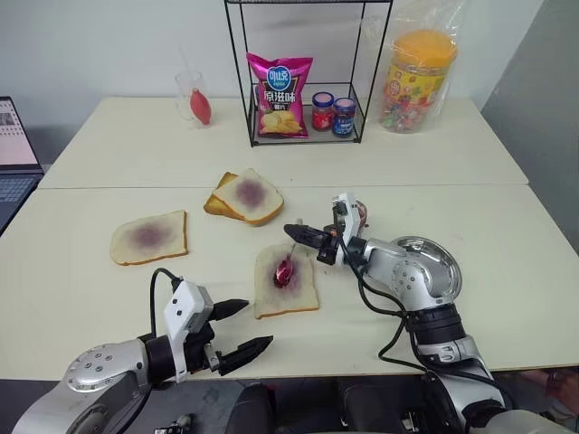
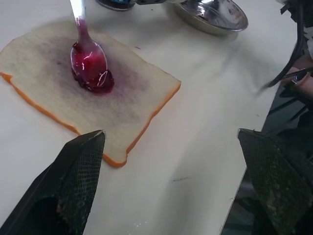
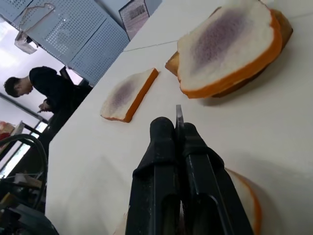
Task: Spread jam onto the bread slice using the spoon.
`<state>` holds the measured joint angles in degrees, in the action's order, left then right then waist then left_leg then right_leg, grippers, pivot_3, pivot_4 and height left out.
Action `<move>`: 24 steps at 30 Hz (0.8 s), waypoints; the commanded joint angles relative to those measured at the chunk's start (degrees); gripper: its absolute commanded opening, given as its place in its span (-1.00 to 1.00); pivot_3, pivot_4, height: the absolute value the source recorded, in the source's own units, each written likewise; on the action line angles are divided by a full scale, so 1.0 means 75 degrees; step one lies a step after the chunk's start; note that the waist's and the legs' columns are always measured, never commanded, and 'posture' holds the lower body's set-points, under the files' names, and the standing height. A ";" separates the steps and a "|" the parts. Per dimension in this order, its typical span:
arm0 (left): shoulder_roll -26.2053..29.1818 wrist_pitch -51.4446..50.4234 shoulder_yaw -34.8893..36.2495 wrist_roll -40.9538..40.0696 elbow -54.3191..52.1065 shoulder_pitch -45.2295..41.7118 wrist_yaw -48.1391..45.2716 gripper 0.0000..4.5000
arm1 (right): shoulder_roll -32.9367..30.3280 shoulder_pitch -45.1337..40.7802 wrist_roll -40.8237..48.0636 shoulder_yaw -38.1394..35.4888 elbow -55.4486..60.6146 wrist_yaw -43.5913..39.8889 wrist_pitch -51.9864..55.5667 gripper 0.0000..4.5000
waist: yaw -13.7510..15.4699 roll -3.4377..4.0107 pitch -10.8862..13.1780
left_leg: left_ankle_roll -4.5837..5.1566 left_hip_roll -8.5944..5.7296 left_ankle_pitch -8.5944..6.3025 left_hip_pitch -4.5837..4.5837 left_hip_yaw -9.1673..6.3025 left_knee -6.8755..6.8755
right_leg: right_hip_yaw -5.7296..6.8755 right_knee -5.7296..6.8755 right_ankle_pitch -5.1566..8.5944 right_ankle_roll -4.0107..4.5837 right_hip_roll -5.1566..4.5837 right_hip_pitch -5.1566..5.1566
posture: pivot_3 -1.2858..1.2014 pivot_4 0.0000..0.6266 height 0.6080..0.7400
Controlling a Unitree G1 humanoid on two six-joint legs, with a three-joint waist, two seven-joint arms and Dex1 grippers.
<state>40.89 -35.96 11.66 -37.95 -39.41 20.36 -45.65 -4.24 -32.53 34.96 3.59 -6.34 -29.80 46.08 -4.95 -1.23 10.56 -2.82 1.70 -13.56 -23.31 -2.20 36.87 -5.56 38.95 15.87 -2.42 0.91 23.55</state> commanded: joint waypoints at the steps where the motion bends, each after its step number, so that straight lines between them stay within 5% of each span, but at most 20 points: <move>1: 0.0080 0.0089 0.0073 -0.0036 -0.0089 -0.0071 -0.0025 1.00 | -0.0181 0.0047 -0.0224 -0.0086 0.0188 0.0014 -0.0192 -0.98 | 0.0002 0.0000 0.0000 | 0.0000 0.0000 0.0000 0.0002 0.0000 0.0001 | 0.0000 0.0000 0.0000 0.0000 -0.0001 -0.0003 | 0.03 -0.52 1.00; 17: 0.0009 0.0305 -0.0033 0.0136 0.0127 -0.0153 -0.0083 1.00 | 0.0246 -0.0388 0.1651 -0.1459 0.0725 0.0706 0.1749 -0.98 | 0.0005 0.0001 0.0001 | 0.0000 0.0002 0.0000 0.0006 -0.0001 -0.0011 | 0.0002 -0.0001 0.0005 0.0007 0.0001 -0.0003 | 0.03 -0.52 1.00; 24: 0.0005 0.0547 -0.0049 0.0260 0.0229 0.0018 -0.0171 1.00 | 0.0431 -0.0059 0.1240 -0.1062 0.0528 0.0793 0.1550 -0.98 | -0.0004 0.0001 0.0001 | 0.0000 0.0002 0.0000 0.0006 0.0001 -0.0015 | 0.0001 -0.0001 0.0007 0.0011 0.0001 0.0000 | 0.03 -0.52 1.00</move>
<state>41.08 -33.26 11.50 -36.39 -37.28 19.92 -46.29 -1.31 -33.00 44.90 -5.07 -2.85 -23.64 59.11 -4.98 -1.22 10.57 -2.83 1.72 -13.56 -23.27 -2.19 36.75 -5.55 38.93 15.93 -2.34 0.91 23.55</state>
